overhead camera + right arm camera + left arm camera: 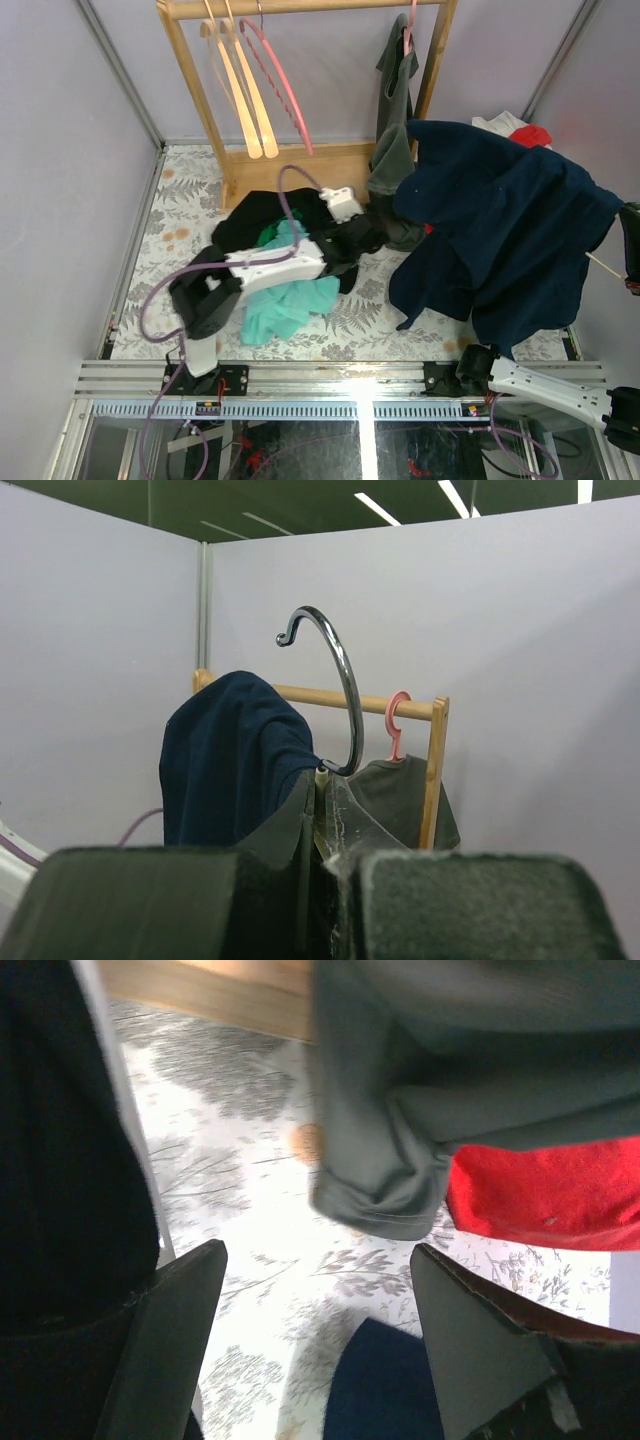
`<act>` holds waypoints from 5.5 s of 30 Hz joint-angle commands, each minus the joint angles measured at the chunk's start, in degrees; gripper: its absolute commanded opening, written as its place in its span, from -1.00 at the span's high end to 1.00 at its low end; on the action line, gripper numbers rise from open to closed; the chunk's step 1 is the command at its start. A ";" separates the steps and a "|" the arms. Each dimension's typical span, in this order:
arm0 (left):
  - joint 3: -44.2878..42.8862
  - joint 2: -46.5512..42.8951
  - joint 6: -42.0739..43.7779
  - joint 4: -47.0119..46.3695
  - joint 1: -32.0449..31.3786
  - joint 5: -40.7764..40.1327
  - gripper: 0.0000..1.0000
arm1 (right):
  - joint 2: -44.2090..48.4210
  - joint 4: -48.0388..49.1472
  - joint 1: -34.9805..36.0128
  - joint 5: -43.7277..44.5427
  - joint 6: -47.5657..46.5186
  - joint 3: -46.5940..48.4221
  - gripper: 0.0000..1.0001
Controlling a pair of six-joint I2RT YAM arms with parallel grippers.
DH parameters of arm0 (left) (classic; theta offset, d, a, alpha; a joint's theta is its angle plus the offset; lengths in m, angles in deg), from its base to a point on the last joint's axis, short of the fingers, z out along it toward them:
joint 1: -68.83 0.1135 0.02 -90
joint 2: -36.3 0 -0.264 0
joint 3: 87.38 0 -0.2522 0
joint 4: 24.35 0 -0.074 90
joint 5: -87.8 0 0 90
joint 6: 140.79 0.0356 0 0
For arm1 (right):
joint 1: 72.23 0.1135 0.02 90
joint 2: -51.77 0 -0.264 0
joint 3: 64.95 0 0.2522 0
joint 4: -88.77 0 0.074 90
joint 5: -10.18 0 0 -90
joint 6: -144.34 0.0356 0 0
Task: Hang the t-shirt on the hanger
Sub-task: Move the bin to the center of the board, then place the T-shirt on the hanger.
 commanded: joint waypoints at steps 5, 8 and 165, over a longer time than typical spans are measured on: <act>25.61 -16.63 -8.82 2.64 4.87 -5.40 -0.51 | 1.41 5.95 1.13 -0.67 0.93 -2.42 1.00; 30.54 -22.08 -8.86 3.57 6.07 -4.61 -0.51 | 0.79 5.86 1.15 -1.30 1.71 -2.62 1.00; -13.08 -41.09 49.73 42.65 -21.79 41.71 1.00 | 10.36 -1.32 22.36 12.32 44.46 -39.46 0.04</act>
